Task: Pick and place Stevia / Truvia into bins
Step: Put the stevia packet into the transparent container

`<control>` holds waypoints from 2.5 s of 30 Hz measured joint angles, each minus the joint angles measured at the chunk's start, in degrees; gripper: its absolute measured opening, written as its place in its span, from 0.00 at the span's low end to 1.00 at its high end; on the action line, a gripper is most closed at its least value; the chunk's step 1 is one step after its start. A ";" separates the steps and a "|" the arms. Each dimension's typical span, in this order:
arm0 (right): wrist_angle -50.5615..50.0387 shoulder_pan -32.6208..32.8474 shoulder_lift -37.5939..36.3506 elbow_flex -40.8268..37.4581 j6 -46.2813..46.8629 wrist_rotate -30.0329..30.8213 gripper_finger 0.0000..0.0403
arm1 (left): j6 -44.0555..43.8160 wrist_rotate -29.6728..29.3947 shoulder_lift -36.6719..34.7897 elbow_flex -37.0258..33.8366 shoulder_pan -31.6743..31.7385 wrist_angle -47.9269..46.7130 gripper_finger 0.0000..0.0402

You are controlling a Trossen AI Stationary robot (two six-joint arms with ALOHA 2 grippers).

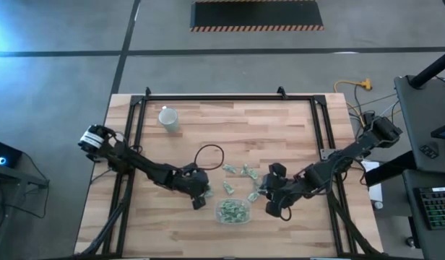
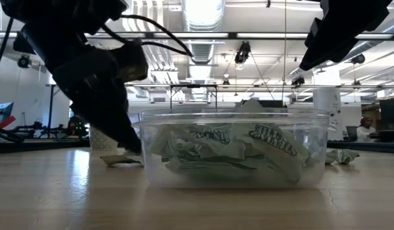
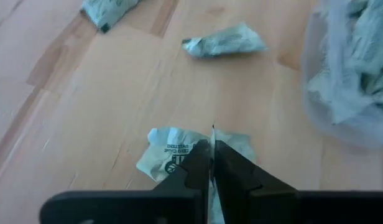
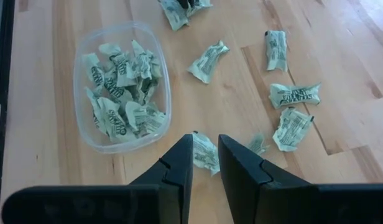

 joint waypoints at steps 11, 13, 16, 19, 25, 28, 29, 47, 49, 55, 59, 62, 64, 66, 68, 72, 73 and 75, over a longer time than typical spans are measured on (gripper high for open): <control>0.00 0.13 0.00 -0.05 -0.06 0.09 0.17 | 0.52 4.87 -3.22 3.01 -0.04 10.70 0.00; -0.02 0.13 0.00 -0.16 -0.34 0.36 0.17 | 2.11 7.64 -3.16 3.43 -0.10 16.10 0.00; -0.04 0.13 0.00 -0.34 -0.48 1.50 0.17 | 4.32 11.51 -2.57 4.47 -0.13 22.09 0.00; -0.02 0.13 0.00 -0.39 -0.61 1.60 0.17 | 5.03 15.44 -2.00 5.42 -0.17 22.38 0.00; -0.02 0.13 0.00 -0.61 -0.94 1.68 0.17 | 5.05 18.14 -0.52 5.56 -0.57 22.40 0.00; -0.02 0.13 0.00 -0.81 -0.89 1.68 0.17 | 4.63 18.18 0.63 5.51 -0.84 22.33 0.00; -0.02 0.13 0.00 -0.85 -0.89 1.68 0.17 | 4.61 18.20 1.08 5.53 -0.91 22.48 0.00; 0.13 0.13 0.00 -1.88 -0.26 1.64 0.17 | 4.57 19.08 5.02 5.88 -1.57 22.56 0.17; 0.11 0.13 0.00 -1.92 -0.26 1.64 0.17 | 4.56 19.09 4.84 5.88 -1.57 22.49 0.23; 0.11 0.13 0.00 -1.92 -0.28 1.64 0.17 | 4.50 19.78 3.68 5.88 -1.55 19.28 0.30; 0.16 0.12 0.00 -2.02 -0.26 1.64 0.17 | 4.50 19.28 1.46 5.84 -1.53 12.23 0.31; 0.17 0.11 0.00 -2.27 -0.19 1.53 0.17 | 4.54 17.82 -0.88 5.84 -1.51 6.16 0.31; 0.17 0.13 0.00 -2.50 0.38 1.52 0.17 | 4.56 16.27 -2.43 5.84 -1.51 2.38 0.31; 0.24 0.13 0.02 -2.76 0.99 1.51 0.17 | 4.56 14.32 -4.04 5.84 -1.51 -0.82 0.31; 0.24 0.11 0.02 -2.92 1.10 1.51 0.17 | 4.58 12.13 -5.06 5.88 -1.51 -4.19 0.31; 0.60 0.12 0.02 -3.08 1.23 1.52 0.17 | 4.55 8.07 -5.58 5.52 -1.51 -11.05 0.31; 0.64 0.13 0.02 -3.08 1.23 1.52 0.17 | 4.55 7.64 -5.54 4.99 -1.51 -11.99 0.31; 0.84 0.11 0.02 -3.08 1.23 1.52 0.17 | 4.51 7.54 -4.89 4.02 -1.51 -11.84 0.31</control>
